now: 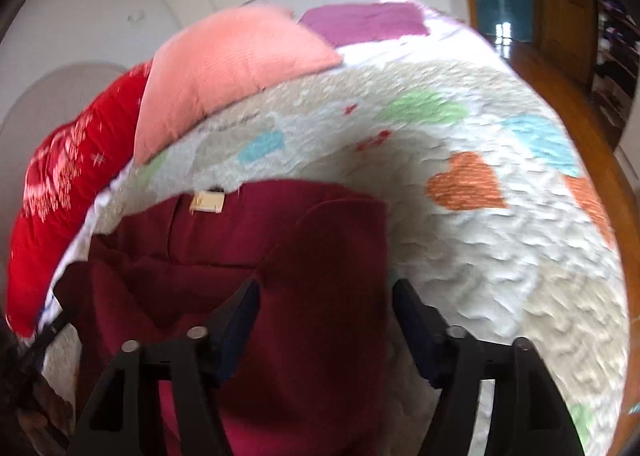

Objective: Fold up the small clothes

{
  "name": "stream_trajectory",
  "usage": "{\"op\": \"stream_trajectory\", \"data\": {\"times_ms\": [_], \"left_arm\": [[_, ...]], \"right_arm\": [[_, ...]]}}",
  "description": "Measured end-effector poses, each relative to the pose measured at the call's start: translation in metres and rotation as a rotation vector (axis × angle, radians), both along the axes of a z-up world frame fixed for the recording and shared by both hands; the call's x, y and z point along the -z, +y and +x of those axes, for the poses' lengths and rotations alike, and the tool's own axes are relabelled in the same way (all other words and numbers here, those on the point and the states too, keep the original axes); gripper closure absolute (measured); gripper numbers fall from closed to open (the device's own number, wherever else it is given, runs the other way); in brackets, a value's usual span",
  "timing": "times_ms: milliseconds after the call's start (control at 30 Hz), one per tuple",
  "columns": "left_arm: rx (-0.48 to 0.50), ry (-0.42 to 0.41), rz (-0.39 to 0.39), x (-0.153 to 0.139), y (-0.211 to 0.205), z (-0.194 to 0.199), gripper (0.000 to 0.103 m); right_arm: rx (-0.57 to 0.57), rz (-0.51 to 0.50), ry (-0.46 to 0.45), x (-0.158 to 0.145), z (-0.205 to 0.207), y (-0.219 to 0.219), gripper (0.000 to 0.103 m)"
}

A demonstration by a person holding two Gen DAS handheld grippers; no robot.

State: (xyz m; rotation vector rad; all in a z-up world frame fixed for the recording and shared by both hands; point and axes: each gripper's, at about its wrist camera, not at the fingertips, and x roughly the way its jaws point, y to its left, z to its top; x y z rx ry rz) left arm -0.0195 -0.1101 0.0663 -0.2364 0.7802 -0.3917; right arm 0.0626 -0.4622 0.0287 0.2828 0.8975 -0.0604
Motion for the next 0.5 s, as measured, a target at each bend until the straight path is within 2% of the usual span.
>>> {"op": "stream_trajectory", "data": {"times_ms": [33,67,133,167,233,333,400,433,467,500], "left_arm": [[0.004,-0.017,0.003,-0.005,-0.001,0.001,0.097],[0.011,-0.048,0.009,-0.012,-0.004,0.002,0.097],[0.025,-0.106,0.014,-0.023,-0.005,0.002,0.097],[0.029,-0.128,0.033,-0.027,-0.006,0.0,0.097],[0.032,-0.109,0.077,-0.018,-0.01,-0.001,0.097],[0.021,0.044,0.115,0.022,-0.012,0.009,0.097],[0.019,0.095,0.097,0.033,-0.004,0.009,0.097],[0.023,0.095,0.086,0.03,0.001,0.008,0.095],[0.029,0.094,0.086,0.027,0.005,0.007,0.092],[0.033,0.092,0.083,0.023,0.008,0.005,0.092]], "right_arm": [[0.014,-0.077,0.011,0.004,0.005,0.003,0.073],[0.006,-0.102,-0.002,0.004,0.005,0.005,0.081],[0.003,-0.096,-0.067,-0.007,-0.003,0.003,0.09],[0.026,-0.096,-0.125,-0.016,-0.011,0.0,0.09],[0.108,-0.047,-0.211,-0.025,-0.025,-0.017,0.09],[0.149,-0.03,-0.162,-0.006,-0.018,-0.024,0.09],[0.172,-0.015,-0.092,0.011,-0.011,-0.028,0.09],[0.19,0.024,-0.103,0.012,-0.016,-0.035,0.085],[0.208,0.04,-0.118,0.008,-0.022,-0.039,0.074],[0.232,0.037,-0.127,0.003,-0.03,-0.043,0.069]]}}
